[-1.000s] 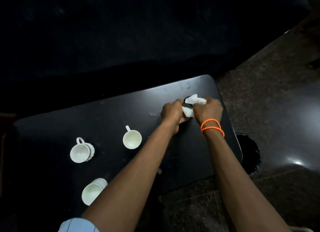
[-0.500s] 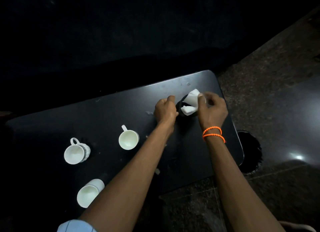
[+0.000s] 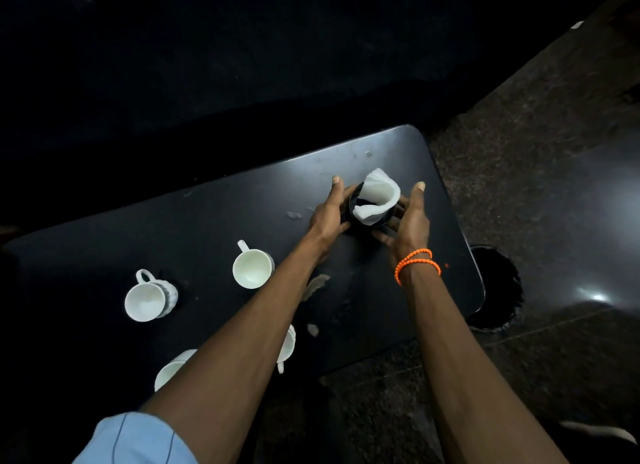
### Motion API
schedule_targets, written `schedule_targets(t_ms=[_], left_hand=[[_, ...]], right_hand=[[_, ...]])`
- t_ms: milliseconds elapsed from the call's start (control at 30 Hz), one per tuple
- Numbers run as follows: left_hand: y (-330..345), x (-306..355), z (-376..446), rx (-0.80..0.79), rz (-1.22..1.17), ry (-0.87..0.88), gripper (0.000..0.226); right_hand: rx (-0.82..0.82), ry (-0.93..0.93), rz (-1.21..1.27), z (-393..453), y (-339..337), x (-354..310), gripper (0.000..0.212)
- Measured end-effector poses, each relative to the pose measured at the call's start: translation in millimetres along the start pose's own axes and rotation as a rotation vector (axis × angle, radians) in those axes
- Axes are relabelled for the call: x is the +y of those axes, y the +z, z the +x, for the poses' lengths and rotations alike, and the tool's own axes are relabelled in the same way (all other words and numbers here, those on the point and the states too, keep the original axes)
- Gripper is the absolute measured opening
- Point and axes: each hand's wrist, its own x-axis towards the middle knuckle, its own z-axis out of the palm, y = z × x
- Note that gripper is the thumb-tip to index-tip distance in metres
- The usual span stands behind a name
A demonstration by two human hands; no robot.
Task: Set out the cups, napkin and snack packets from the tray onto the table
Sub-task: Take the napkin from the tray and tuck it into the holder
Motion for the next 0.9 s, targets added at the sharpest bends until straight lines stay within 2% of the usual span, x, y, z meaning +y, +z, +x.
schedule_targets(t_ms=[233,333,400,667,800,900], left_hand=[[-9.1,-22.4,-40.6,0.035,0.219,0.004,0.073],[-18.4,-40.5,-59.0,0.031,0.289,-0.03,0.087],[-24.4,-52.6,-70.3,0.057,0.279,-0.041,0.094],[-35.6,-79.4,-99.0,0.109,0.237,-0.059,0.079],[-39.9,-88.8,-100.7,0.147,0.239,-0.077,0.107],[-41.5,-89.8,-103.1,0.135,0.202,-0.067,0.091]], right_hand=[[0.054,0.03,0.113,-38.4,-16.3,35.5,0.057],[0.079,0.05,0.11,-56.6,-23.2,57.4,0.058],[0.083,0.064,0.112,-68.7,-26.2,69.3,0.059],[0.117,0.07,-0.015,-86.6,-26.8,95.4,0.065],[0.123,0.081,-0.066,-90.8,-26.8,100.5,0.075],[0.127,0.074,-0.065,-93.2,-27.2,104.1,0.079]])
